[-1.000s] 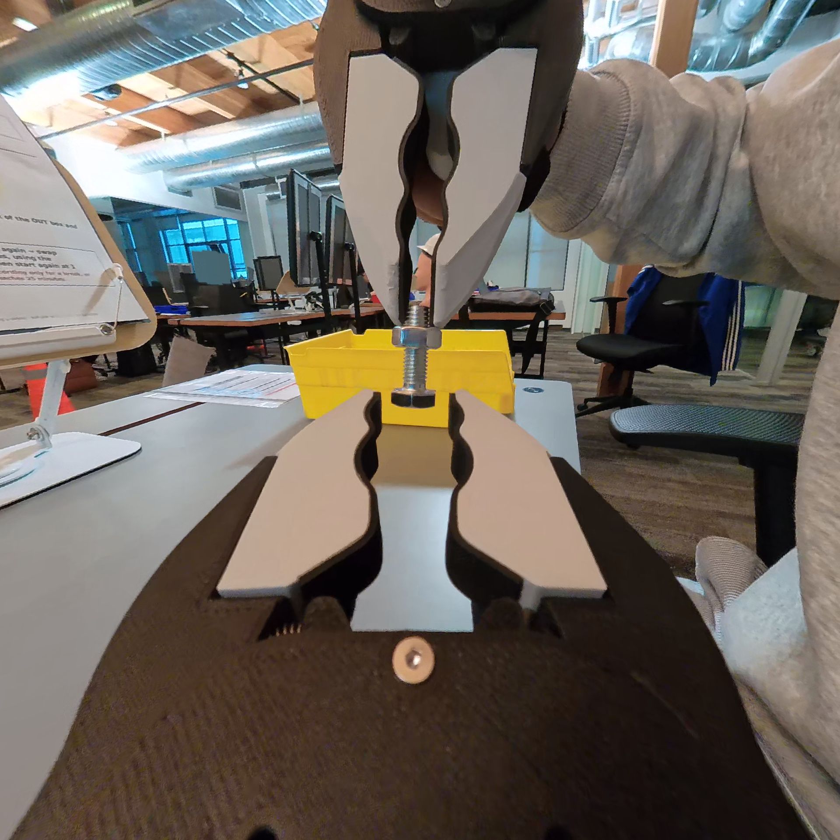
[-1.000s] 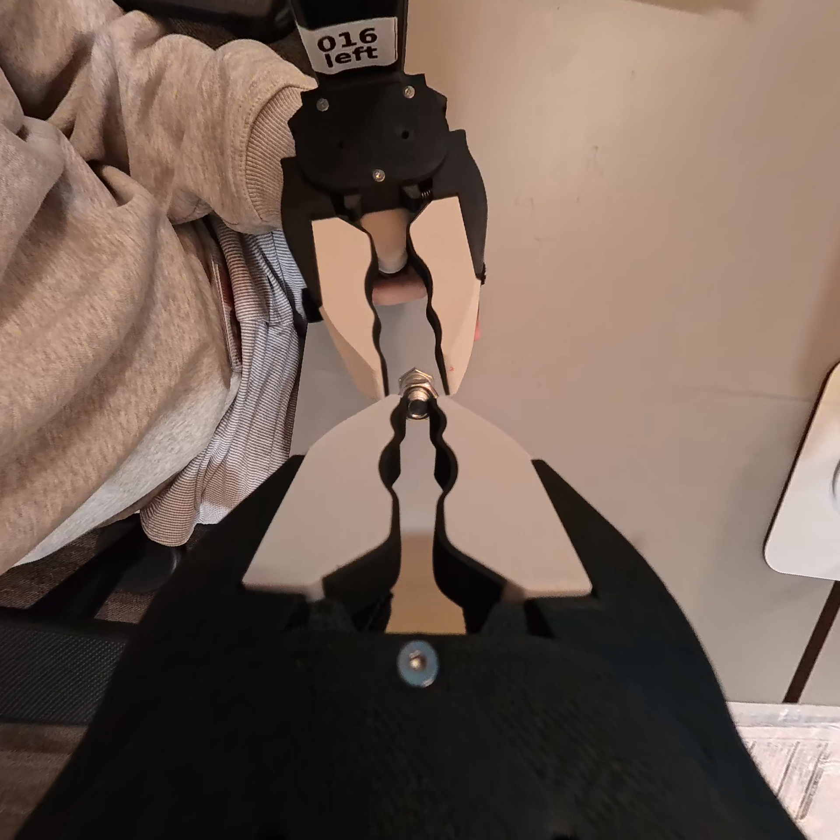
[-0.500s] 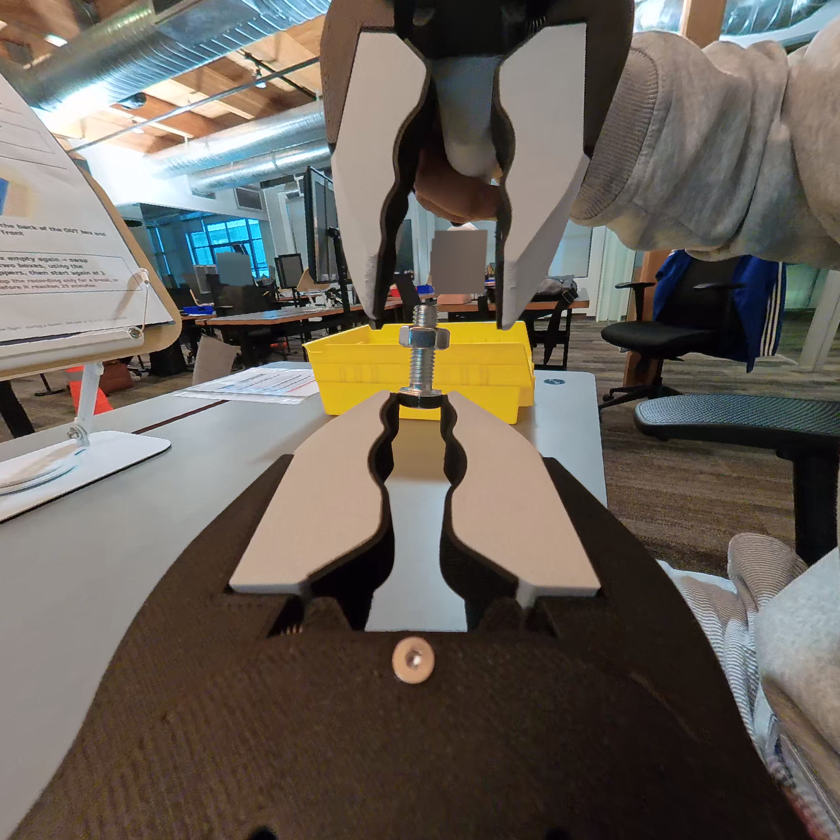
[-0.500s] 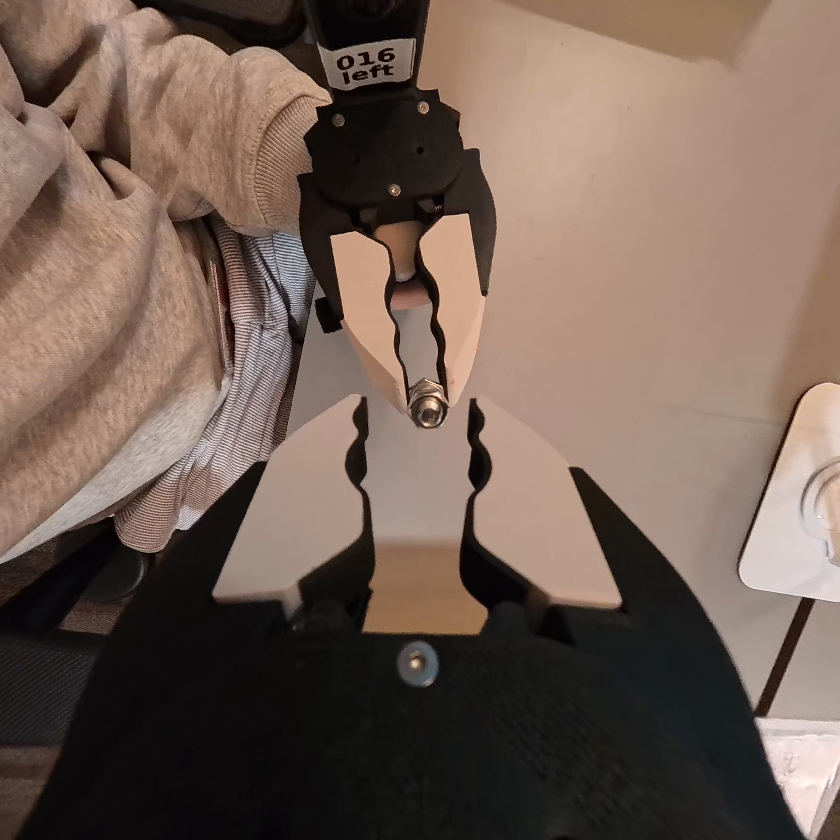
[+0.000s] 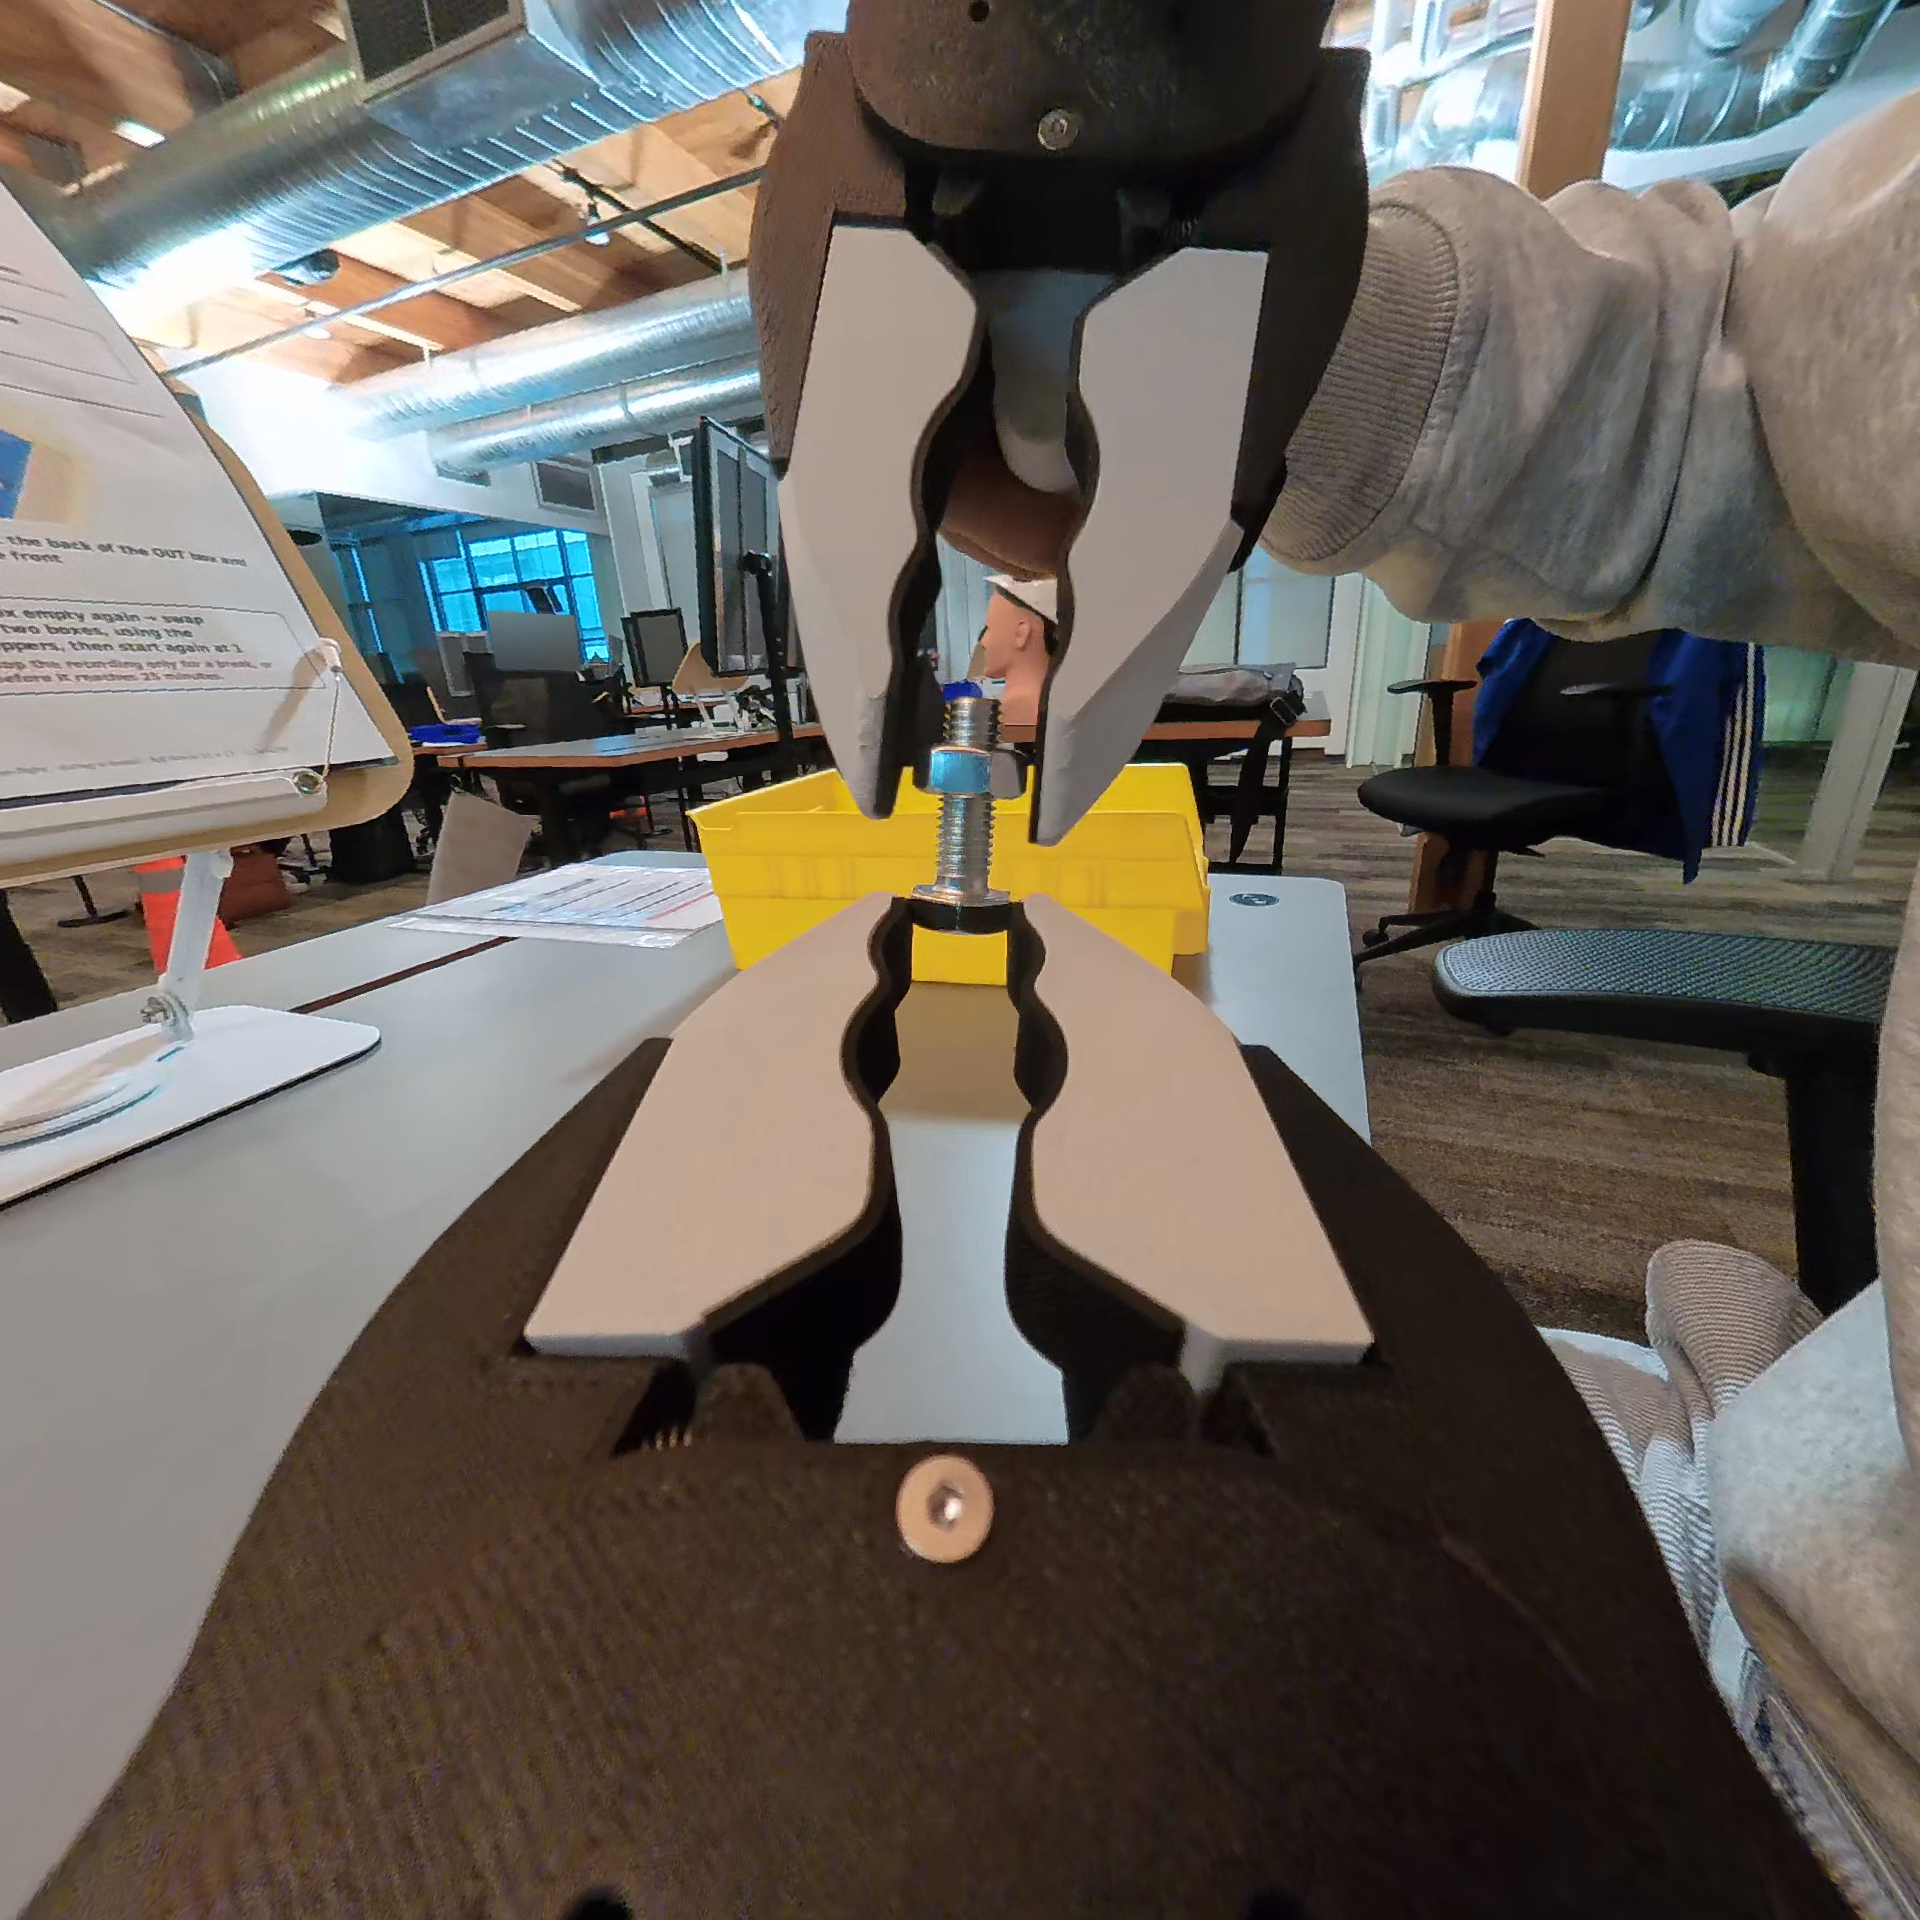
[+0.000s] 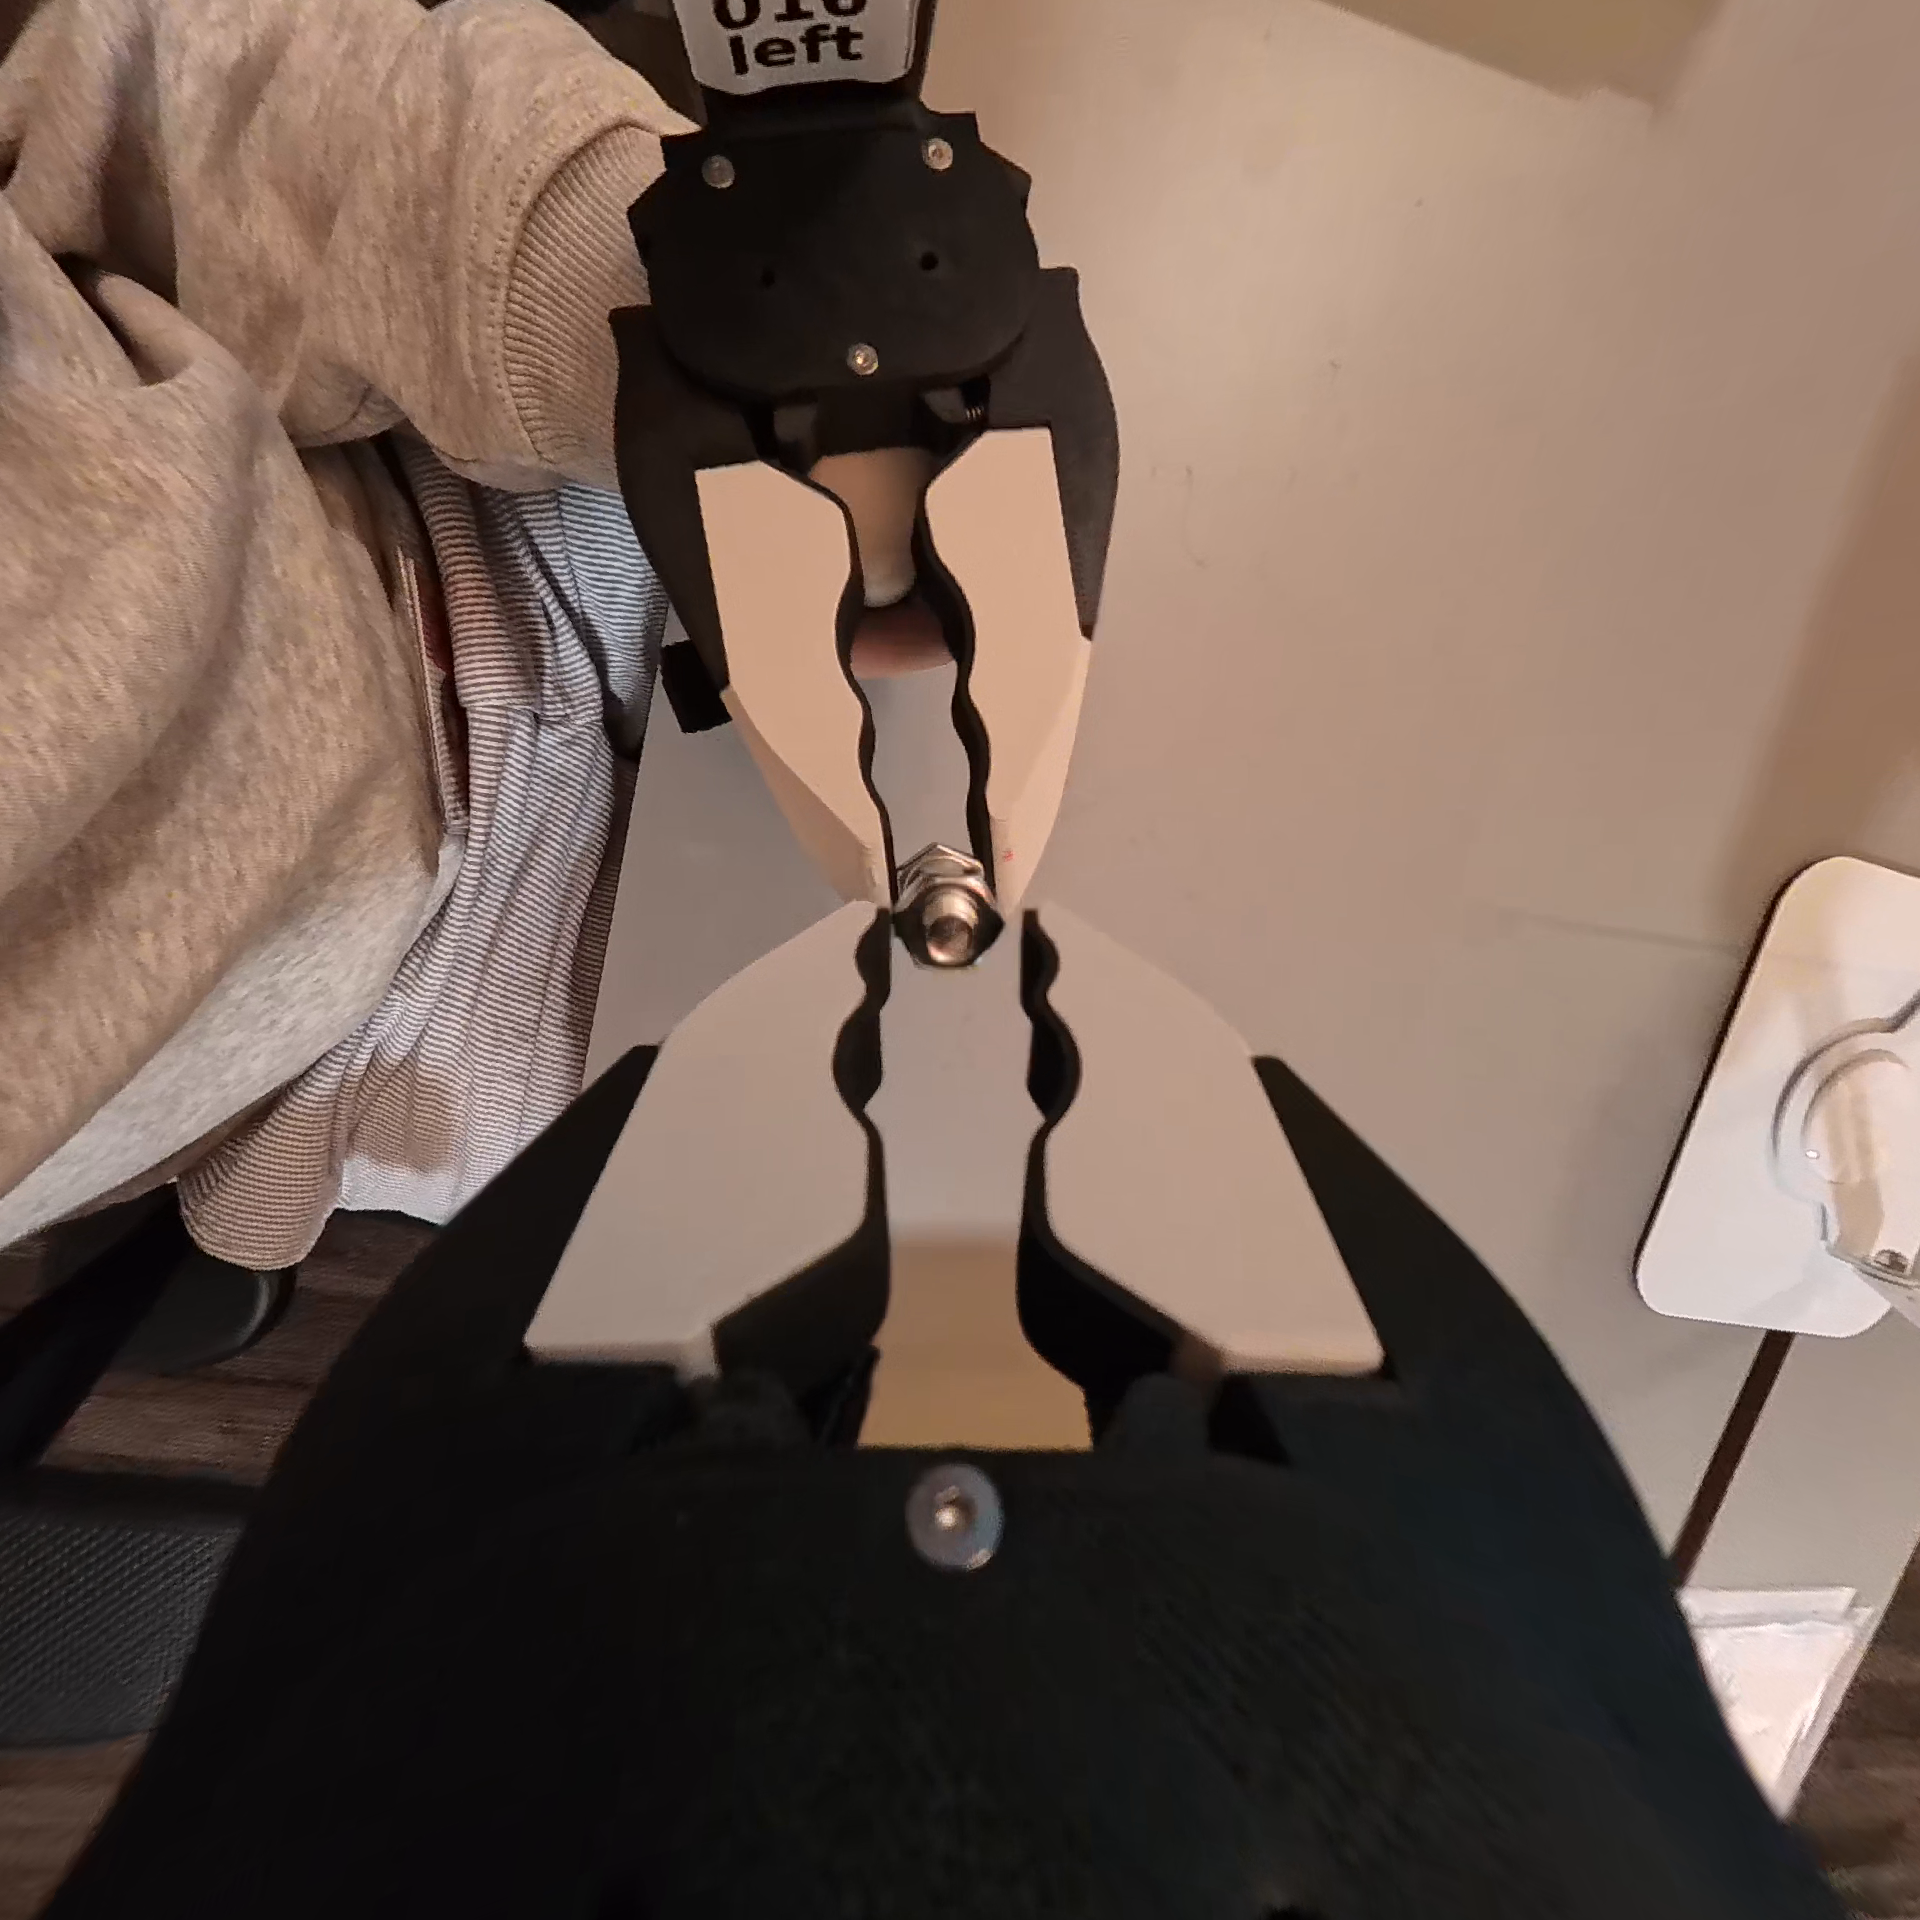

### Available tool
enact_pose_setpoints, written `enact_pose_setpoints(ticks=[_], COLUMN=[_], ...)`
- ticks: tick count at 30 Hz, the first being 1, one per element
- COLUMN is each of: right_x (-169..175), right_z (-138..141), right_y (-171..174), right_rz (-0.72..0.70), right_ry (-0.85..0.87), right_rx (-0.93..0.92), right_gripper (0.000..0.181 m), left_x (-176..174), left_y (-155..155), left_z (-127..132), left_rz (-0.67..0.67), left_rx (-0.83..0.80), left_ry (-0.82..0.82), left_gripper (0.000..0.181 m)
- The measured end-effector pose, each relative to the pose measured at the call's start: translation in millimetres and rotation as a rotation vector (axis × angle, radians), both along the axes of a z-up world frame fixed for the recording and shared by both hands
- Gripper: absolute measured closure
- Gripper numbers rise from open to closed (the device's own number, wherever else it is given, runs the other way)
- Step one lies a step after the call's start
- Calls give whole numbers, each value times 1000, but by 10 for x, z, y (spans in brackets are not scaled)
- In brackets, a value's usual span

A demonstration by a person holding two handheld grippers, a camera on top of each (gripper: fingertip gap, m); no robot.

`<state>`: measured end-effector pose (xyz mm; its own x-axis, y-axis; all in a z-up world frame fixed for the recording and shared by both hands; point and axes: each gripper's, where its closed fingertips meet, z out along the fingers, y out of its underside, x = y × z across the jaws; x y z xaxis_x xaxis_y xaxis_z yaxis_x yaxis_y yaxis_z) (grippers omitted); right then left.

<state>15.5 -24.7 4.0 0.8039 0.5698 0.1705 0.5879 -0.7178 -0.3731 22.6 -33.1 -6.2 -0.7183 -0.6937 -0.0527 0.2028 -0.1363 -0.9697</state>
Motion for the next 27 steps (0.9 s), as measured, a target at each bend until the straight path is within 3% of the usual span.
enact_pose_setpoints(ticks=[6, 13, 19, 27], right_x=[11, 45, 93, 83], right_z=[-25, 92, 158, 21], right_y=[-92, -41, 17, 9], right_rz=[-12, -53, -116, -192], right_ry=[9, 11, 129, 364], right_rx=[-11, 117, 394, 773], right_gripper=[155, 147, 146, 158], left_x=[24, 29, 5, 48], left_y=[65, 53, 97, 52], left_z=[26, 9, 62, -18], left_rz=[21, 24, 10, 24], left_rx=[-34, -23, -81, -55], left_ry=[6, 9, 6, 39], left_gripper=[163, 163, 163, 163])
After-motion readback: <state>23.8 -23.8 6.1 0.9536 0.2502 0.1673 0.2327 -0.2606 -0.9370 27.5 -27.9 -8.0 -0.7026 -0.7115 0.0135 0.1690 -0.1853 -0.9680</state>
